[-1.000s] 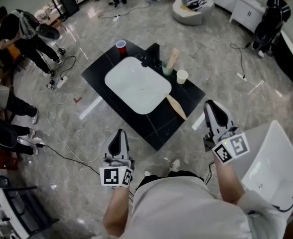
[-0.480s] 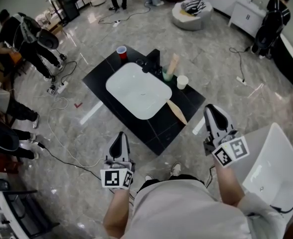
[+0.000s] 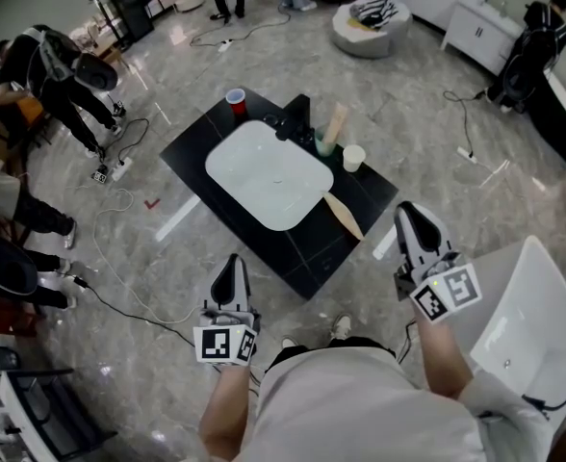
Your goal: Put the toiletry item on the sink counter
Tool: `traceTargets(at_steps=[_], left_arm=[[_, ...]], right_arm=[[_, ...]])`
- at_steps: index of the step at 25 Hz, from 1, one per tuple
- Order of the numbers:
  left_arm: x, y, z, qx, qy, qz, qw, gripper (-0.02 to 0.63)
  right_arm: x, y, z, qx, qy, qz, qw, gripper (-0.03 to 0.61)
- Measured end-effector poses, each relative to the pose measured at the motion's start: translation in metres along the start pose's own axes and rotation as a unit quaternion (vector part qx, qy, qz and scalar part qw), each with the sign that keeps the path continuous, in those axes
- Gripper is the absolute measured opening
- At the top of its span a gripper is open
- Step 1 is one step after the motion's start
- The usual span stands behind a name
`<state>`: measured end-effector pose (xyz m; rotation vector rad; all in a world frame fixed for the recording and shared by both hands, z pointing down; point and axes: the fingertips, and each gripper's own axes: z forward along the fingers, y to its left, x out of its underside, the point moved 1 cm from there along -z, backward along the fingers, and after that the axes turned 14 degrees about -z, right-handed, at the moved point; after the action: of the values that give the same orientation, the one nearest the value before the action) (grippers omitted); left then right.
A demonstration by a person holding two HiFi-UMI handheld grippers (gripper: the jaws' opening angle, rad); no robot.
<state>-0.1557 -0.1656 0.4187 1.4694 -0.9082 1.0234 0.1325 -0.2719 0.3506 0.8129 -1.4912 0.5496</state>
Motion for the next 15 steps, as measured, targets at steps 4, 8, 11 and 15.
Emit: traceTargets(at_steps=[4, 8, 11, 15], left_arm=[[0.0019, -0.0009, 0.0006, 0.004, 0.003, -0.002, 1.0, 0.003], [0.0029, 0.0003, 0.0013, 0.006, 0.003, -0.005, 1.0, 0.003], [0.0034, 0.0006, 0.0011, 0.006, 0.003, -0.008, 0.9999, 0.003], [0.0058, 0.001, 0.0013, 0.008, 0.005, -0.01, 0.9999, 0.003]], right_arm=[[0.0085, -0.0012, 0.0007, 0.006, 0.031, -0.021, 0.999, 0.058], [0.0105, 0.0005, -0.0008, 0.007, 0.032, -0.015, 0.999, 0.058], [0.0099, 0.003, -0.0008, 0.005, 0.032, -0.017, 0.999, 0.057], [0.0098, 0.0035, -0.0022, 0.007, 0.034, -0.018, 0.999, 0.057]])
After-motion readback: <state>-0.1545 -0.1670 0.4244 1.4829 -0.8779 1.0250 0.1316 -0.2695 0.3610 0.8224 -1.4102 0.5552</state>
